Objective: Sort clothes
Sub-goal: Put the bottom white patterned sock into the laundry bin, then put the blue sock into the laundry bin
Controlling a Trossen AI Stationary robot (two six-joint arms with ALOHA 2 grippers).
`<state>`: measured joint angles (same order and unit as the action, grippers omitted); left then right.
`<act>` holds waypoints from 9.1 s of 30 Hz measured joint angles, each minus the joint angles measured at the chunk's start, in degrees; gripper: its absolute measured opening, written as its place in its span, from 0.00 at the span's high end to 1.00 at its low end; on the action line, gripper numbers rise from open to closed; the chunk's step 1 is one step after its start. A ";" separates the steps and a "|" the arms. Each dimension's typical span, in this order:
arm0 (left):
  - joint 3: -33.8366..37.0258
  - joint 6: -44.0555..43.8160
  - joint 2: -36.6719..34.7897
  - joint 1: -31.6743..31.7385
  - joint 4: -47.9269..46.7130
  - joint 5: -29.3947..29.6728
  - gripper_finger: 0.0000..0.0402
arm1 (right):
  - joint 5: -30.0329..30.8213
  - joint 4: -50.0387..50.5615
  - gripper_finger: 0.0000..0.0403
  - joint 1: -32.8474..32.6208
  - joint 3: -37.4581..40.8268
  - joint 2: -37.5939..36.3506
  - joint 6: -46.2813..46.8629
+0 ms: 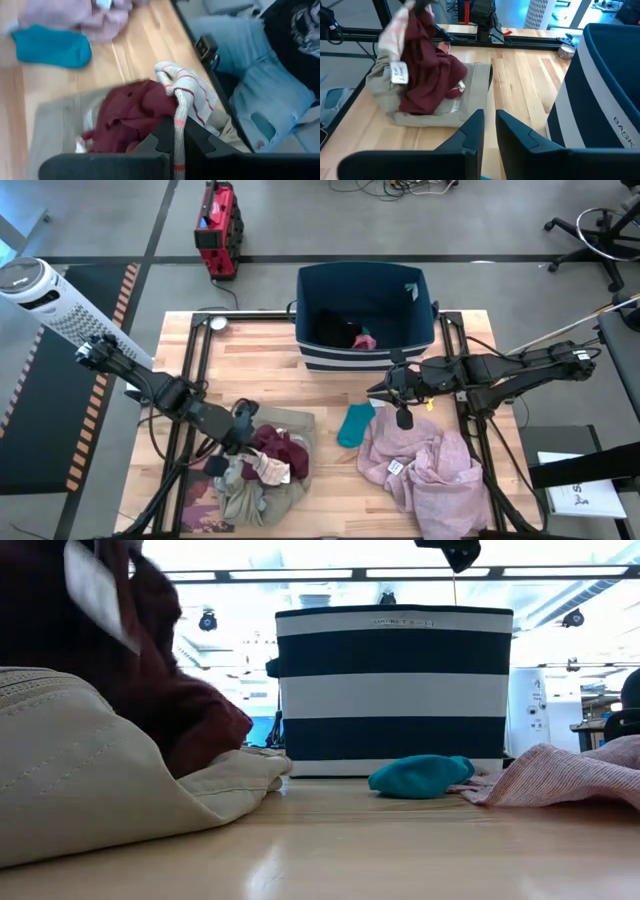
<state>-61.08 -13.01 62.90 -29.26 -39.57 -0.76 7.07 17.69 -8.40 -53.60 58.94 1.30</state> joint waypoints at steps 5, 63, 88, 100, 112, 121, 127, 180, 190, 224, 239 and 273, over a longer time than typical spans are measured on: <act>-6.68 4.20 -0.38 0.00 0.53 2.65 1.00 | -0.62 -0.23 0.94 0.01 0.04 0.08 0.15; -4.13 21.46 2.22 2.36 8.32 3.34 1.00 | -25.50 -23.75 0.94 -1.33 -27.75 44.59 -5.07; -4.13 21.27 2.26 2.54 8.49 4.85 1.00 | -23.82 -24.48 0.95 0.02 -27.71 43.60 -5.22; -4.13 20.24 2.26 2.47 8.97 3.01 0.92 | -23.56 -23.74 1.00 0.86 -26.38 43.60 -5.85; -4.11 22.20 2.42 2.51 8.10 1.90 0.99 | -21.08 -21.09 1.00 2.19 -24.98 43.60 -5.85; -4.79 21.60 1.96 1.88 9.44 1.05 1.00 | -18.71 -20.31 1.00 4.39 -21.19 43.61 -5.07; -4.89 21.69 1.76 1.81 9.08 1.29 1.00 | -18.77 -20.56 0.99 4.84 -20.11 43.53 -3.99; 13.64 -1.19 10.98 1.64 16.76 -5.48 0.71 | -25.70 -7.65 0.49 3.02 -20.10 39.52 -4.96; 12.57 0.83 10.98 1.70 16.68 -4.15 0.98 | -25.57 -7.57 0.49 3.02 -20.09 39.33 -5.22; -0.76 28.86 3.57 19.49 27.94 11.74 1.00 | -7.76 -0.22 0.60 2.80 -5.46 11.77 -9.58; -13.56 30.05 14.25 50.06 36.82 -15.89 1.00 | -5.35 -12.94 0.98 2.80 8.59 2.49 -9.92; -59.22 36.26 49.44 58.11 1.14 -24.37 0.61 | -3.94 -0.66 0.97 2.38 8.76 -4.37 -1.10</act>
<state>-120.30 23.25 112.34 28.86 -38.43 -25.13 3.14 17.03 -6.02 -44.84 54.56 0.20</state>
